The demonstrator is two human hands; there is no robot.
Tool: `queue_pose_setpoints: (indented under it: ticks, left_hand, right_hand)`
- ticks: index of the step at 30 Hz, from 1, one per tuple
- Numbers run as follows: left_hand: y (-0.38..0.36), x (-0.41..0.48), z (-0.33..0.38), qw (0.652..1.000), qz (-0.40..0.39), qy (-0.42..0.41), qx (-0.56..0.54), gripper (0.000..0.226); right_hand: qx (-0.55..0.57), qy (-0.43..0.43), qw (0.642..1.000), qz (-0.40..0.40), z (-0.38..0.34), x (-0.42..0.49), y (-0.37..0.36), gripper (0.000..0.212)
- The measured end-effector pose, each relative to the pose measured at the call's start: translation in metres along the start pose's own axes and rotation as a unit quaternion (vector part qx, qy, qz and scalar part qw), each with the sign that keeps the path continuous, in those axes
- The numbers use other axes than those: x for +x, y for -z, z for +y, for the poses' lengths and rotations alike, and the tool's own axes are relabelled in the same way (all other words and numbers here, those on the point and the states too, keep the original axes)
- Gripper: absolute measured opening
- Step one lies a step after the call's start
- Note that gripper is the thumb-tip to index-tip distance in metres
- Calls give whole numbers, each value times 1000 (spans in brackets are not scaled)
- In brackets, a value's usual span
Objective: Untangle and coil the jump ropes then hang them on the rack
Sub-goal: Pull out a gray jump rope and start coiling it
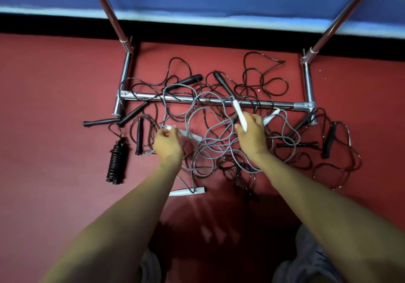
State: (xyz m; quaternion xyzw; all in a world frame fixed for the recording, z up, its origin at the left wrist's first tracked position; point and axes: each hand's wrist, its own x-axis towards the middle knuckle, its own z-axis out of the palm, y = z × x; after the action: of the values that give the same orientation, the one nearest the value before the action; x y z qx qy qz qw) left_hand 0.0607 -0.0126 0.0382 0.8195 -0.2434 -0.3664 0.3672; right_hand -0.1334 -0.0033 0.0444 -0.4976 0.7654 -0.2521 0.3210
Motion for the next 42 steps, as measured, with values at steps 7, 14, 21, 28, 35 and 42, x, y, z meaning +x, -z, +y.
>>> queue_pose_setpoints:
  ticks: [7,14,21,28,35,42]
  left_hand:
    - [56,-55,82,955,-97,-244,136,19]
    - [120,-129,190,913,-181,-345,124,10]
    - [169,-207,269,858,-358,-353,102,9]
    - [174,-216,270,843,-376,-351,154,23]
    - [155,-186,233,897,-332,-284,69,10]
    - [144,-188,247,889,-395,-188,-137,10]
  right_hand:
    - [-21,20,999,-26,-67,-45,88,38]
    - [-43,93,995,-17,-152,-101,179,25]
    - [120,207,971,10,-211,-139,245,9]
    - [71,135,986,-68,-204,-156,256,13]
    - [159,72,981,-89,-173,-129,235,6]
    - [277,85,938,-191,-196,-134,216,14]
